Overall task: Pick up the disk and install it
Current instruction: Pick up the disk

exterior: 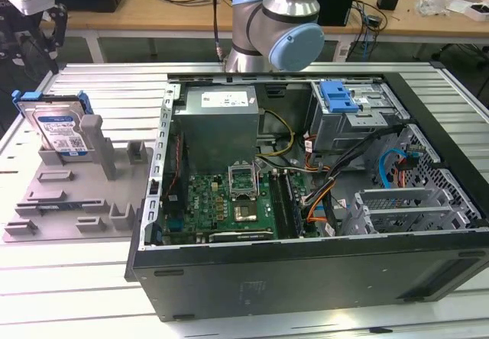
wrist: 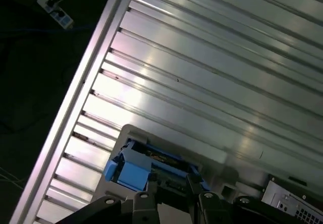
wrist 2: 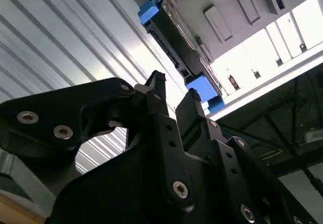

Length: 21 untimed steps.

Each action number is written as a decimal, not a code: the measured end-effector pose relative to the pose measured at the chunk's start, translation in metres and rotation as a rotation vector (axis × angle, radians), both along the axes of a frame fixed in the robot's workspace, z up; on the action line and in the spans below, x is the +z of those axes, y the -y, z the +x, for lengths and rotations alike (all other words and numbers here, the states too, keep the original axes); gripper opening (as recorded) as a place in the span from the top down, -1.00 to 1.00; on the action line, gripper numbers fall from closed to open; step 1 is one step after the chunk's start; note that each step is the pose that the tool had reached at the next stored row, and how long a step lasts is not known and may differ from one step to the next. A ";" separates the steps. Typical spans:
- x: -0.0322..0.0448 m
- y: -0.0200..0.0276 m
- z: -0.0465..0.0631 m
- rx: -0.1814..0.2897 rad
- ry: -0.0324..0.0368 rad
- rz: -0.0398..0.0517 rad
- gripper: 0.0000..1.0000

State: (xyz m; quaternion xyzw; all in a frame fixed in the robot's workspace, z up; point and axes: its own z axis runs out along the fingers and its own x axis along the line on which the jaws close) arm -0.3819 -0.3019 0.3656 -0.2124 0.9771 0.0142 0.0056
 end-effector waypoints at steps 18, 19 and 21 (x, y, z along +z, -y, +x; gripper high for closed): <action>0.0000 0.0000 0.000 0.525 -0.0054 -0.0019 0.13; 0.0000 0.0000 0.000 0.542 -0.0054 -0.0020 0.13; 0.0000 0.0000 0.000 0.590 -0.0055 -0.0027 0.13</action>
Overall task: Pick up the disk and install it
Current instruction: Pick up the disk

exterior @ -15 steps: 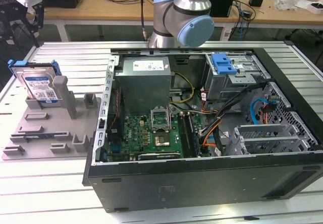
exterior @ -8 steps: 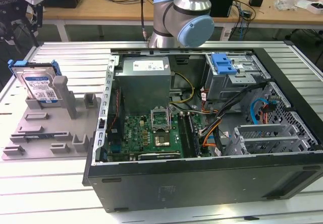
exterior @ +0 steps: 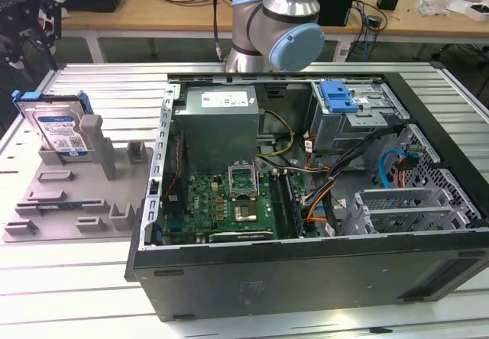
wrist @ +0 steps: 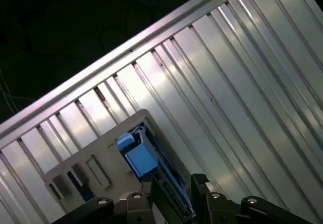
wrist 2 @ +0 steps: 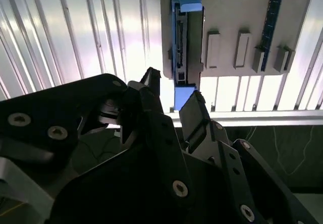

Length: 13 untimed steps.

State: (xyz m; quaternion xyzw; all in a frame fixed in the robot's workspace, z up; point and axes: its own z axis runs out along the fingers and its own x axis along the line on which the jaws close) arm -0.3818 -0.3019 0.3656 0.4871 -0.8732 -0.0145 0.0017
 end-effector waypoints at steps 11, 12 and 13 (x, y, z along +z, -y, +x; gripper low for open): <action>-0.0001 0.0000 0.000 0.221 0.0000 -0.0045 0.13; -0.0001 0.0000 0.000 0.239 0.0000 -0.0050 0.13; -0.0001 0.0000 0.000 0.269 -0.0001 -0.0057 0.13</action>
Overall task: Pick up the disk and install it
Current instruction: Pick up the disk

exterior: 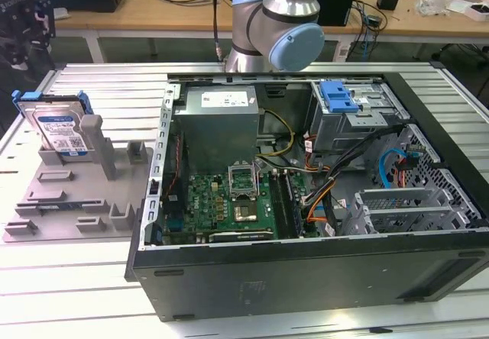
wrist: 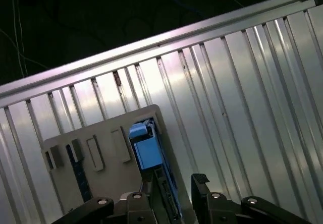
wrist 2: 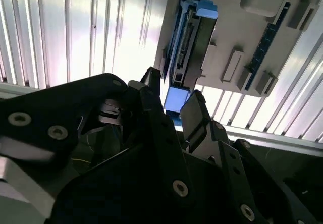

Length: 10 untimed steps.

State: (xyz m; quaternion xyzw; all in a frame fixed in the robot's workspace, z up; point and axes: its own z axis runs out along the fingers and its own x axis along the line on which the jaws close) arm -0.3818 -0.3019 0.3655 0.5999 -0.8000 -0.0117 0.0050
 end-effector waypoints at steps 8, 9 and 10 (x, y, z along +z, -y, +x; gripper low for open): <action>-0.0001 0.0000 0.000 0.154 -0.0004 -0.0088 0.13; -0.0001 0.0000 0.000 0.154 -0.0004 -0.0089 0.13; -0.0001 0.0000 0.000 0.154 -0.0004 -0.0090 0.13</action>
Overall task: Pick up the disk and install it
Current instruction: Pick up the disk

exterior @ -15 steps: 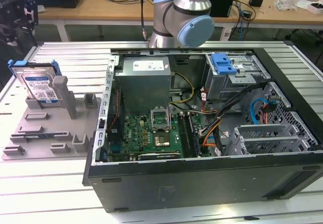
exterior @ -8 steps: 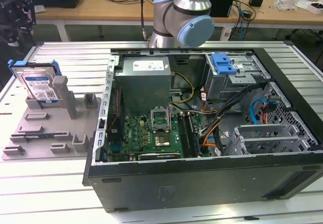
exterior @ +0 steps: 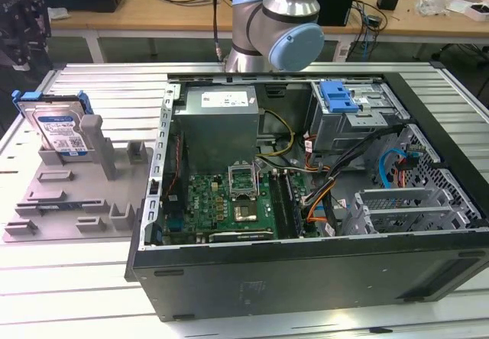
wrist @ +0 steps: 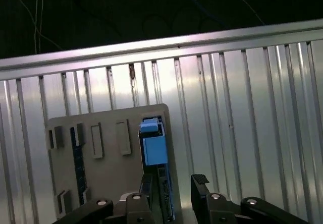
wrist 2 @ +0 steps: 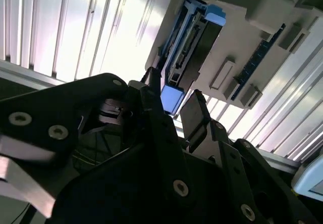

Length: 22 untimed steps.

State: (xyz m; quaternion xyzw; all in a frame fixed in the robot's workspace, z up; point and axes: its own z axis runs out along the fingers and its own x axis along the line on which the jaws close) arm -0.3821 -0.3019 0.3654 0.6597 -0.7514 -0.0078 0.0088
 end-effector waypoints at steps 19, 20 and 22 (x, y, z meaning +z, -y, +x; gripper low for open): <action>-0.0048 -0.0018 -0.013 0.152 -0.0038 -0.0352 0.13; -0.0063 -0.0018 -0.015 0.167 -0.0033 -0.0353 0.13; -0.0074 -0.0017 -0.015 0.176 -0.0034 -0.0356 0.13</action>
